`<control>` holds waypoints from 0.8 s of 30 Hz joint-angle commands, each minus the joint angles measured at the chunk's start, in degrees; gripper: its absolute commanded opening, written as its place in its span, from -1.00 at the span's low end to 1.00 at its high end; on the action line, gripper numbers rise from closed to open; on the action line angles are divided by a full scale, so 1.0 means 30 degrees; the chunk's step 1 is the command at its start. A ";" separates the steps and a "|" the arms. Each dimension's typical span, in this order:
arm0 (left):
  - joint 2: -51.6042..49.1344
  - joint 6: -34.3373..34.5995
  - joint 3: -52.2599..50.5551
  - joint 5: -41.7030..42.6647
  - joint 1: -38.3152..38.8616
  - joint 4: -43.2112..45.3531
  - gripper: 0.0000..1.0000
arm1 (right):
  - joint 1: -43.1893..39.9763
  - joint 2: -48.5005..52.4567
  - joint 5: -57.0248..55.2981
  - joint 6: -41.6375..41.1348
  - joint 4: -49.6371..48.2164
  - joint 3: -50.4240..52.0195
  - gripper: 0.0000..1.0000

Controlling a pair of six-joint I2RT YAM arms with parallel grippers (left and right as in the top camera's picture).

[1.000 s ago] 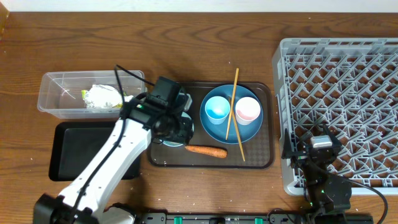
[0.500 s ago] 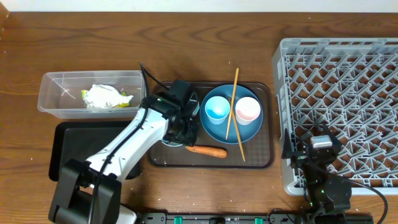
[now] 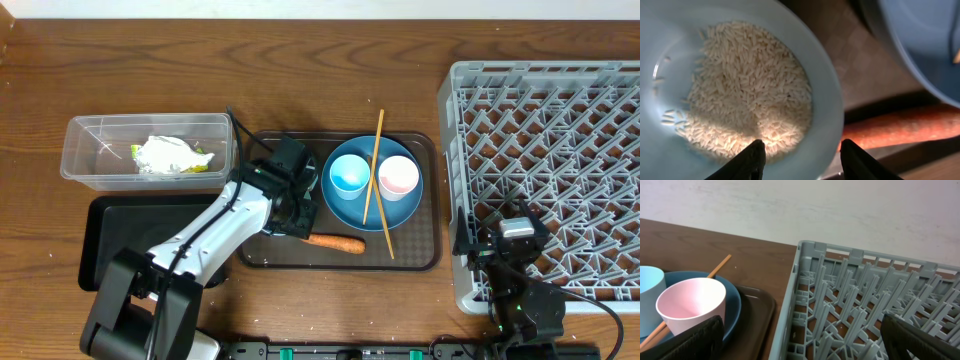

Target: Sort waste into correct bins and load items into the dishwasher rack

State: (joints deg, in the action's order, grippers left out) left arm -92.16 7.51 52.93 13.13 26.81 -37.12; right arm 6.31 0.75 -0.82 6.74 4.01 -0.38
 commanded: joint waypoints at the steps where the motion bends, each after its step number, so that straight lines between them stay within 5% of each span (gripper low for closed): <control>1: -0.0131 0.0087 -0.0393 -0.0248 0.0058 0.0437 0.04 | -0.0124 -0.0015 0.0073 0.0211 0.0080 0.0022 0.98; 24: -0.0146 0.0080 -0.0714 -0.0248 0.0058 0.1486 -0.44 | -0.0124 -0.0015 0.0073 0.0211 0.0080 0.0022 0.98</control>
State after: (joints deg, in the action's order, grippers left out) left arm -92.16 7.75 51.33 13.13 26.85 -32.56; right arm 6.31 0.75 -0.82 6.74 4.01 -0.38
